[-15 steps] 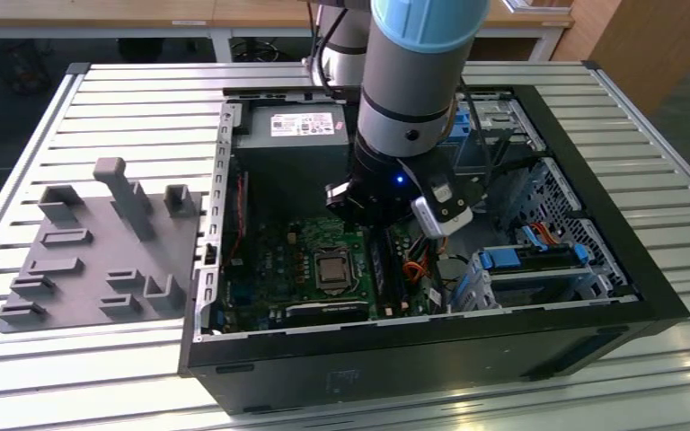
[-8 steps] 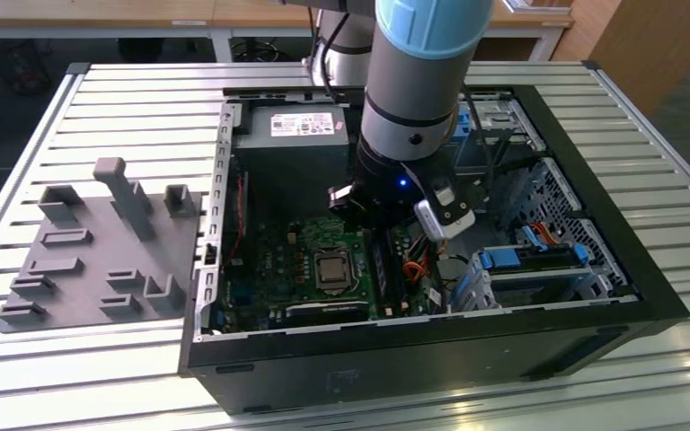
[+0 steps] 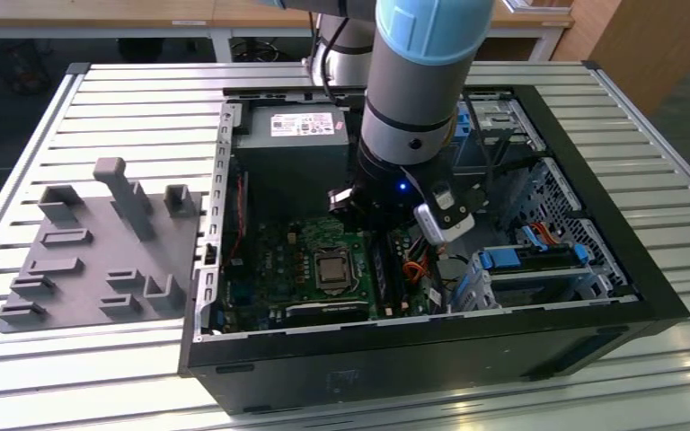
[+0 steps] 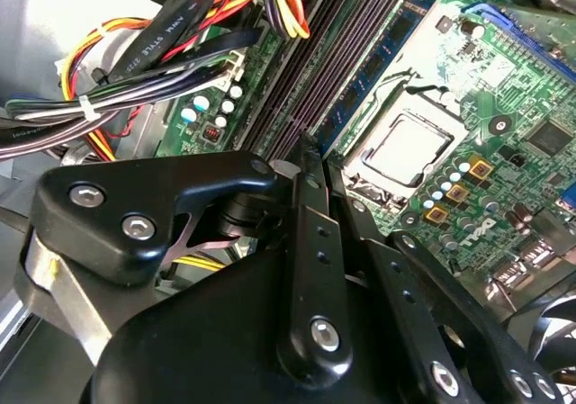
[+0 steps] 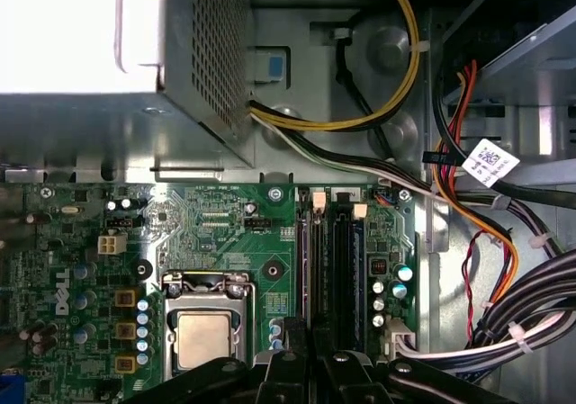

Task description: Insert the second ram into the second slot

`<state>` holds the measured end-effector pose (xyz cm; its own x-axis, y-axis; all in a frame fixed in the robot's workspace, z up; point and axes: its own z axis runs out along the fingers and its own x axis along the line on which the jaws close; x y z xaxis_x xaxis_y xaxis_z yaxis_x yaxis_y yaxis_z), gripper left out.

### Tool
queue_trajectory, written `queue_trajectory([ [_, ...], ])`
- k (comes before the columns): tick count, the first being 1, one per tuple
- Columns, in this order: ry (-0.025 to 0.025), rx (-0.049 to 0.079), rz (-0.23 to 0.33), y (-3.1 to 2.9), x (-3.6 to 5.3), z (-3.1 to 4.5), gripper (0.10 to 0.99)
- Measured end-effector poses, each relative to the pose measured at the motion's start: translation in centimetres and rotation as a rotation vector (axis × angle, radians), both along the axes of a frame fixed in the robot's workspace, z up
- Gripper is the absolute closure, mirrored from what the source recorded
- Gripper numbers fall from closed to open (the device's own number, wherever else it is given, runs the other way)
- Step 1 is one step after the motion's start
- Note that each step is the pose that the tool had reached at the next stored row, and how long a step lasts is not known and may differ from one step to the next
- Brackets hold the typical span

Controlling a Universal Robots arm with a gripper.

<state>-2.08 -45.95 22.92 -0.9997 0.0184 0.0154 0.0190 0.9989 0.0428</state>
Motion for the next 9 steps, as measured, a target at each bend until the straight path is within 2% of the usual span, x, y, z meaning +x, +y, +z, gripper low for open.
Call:
queue_trajectory([
  [7,0.0,0.0,0.0,-0.04,0.12,-0.12,0.949],
  [9,-0.0002,0.0,0.0,-0.04,0.11,-0.42,0.949],
])
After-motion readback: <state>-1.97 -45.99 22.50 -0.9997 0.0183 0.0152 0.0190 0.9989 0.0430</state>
